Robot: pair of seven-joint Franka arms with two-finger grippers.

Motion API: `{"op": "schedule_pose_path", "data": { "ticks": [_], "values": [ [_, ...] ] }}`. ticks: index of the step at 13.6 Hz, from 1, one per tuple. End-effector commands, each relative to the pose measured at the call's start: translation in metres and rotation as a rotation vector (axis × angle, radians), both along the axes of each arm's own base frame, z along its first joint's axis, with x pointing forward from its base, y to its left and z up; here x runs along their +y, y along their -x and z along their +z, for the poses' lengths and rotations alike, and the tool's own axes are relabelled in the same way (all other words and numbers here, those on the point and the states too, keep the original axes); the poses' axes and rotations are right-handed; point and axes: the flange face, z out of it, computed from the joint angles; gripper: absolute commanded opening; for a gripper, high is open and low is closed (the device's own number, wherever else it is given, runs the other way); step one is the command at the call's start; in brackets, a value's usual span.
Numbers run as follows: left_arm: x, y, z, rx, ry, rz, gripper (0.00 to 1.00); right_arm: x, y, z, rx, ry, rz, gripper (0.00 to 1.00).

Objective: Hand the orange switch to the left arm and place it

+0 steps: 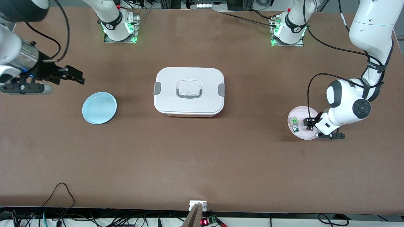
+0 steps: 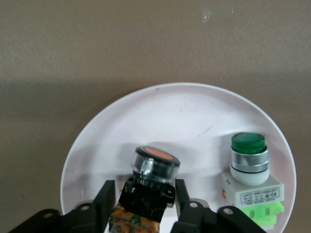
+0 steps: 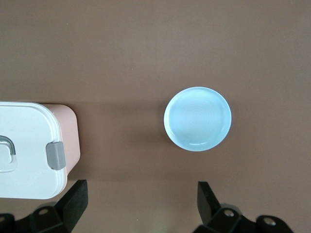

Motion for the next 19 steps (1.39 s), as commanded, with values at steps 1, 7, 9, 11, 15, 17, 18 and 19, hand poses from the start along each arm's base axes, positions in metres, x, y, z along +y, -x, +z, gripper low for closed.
{"op": "schedule_pose_path", "data": {
  "ticks": [1, 7, 9, 11, 15, 17, 18, 19],
  "values": [
    [0.002, 0.009, 0.012, 0.001, -0.021, -0.023, 1.00, -0.008, 0.013, 0.016, 0.000, 0.020, -0.033, 1.00],
    [-0.004, 0.035, 0.156, -0.168, -0.054, -0.034, 1.00, -0.021, 0.008, 0.014, -0.078, 0.114, -0.074, 1.00],
    [-0.018, 0.040, 0.222, -0.234, -0.065, -0.058, 1.00, -0.022, 0.005, 0.012, -0.087, 0.110, -0.077, 1.00],
    [-0.025, 0.053, 0.281, -0.249, -0.071, -0.065, 1.00, -0.019, 0.001, 0.009, -0.072, 0.100, -0.075, 1.00],
    [-0.027, 0.070, 0.398, -0.172, -0.067, -0.056, 1.00, -0.013, -0.002, 0.019, -0.093, 0.087, -0.053, 1.00],
    [-0.028, 0.073, 0.436, -0.172, -0.068, -0.048, 1.00, -0.014, -0.003, 0.025, -0.103, 0.087, -0.044, 1.00],
    [-0.029, 0.076, 0.447, -0.166, -0.068, -0.049, 1.00, -0.013, -0.003, 0.028, -0.107, 0.086, -0.043, 1.00],
    [-0.030, 0.080, 0.455, -0.146, -0.065, -0.050, 1.00, -0.009, -0.002, 0.029, -0.110, 0.085, -0.048, 1.00]
  ]
}}
